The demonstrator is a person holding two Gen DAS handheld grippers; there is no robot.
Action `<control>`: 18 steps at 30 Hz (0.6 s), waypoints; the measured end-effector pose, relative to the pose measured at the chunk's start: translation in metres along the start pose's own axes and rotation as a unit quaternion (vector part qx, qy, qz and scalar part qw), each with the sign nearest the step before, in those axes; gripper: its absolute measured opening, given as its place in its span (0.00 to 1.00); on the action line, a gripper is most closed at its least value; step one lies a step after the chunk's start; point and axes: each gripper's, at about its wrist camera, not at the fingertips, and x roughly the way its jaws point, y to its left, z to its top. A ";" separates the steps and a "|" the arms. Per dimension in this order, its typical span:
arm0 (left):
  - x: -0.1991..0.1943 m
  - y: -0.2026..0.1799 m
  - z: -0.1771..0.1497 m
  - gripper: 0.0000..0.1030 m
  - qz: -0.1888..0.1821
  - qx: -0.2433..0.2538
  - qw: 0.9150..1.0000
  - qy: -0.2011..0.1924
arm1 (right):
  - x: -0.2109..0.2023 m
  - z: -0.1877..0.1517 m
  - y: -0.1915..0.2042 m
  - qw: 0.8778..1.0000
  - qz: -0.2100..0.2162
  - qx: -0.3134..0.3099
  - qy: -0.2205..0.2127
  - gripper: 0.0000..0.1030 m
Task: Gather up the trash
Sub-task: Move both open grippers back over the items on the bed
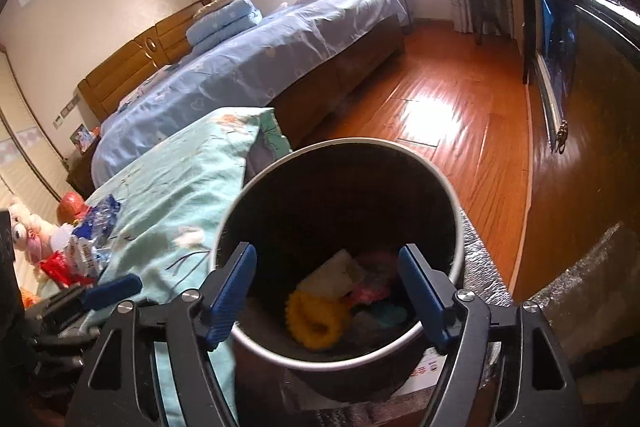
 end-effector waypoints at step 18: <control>-0.064 0.120 -0.041 0.55 0.096 -0.137 0.985 -0.048 | 0.002 -0.027 0.081 0.997 0.060 -0.048 0.021 0.74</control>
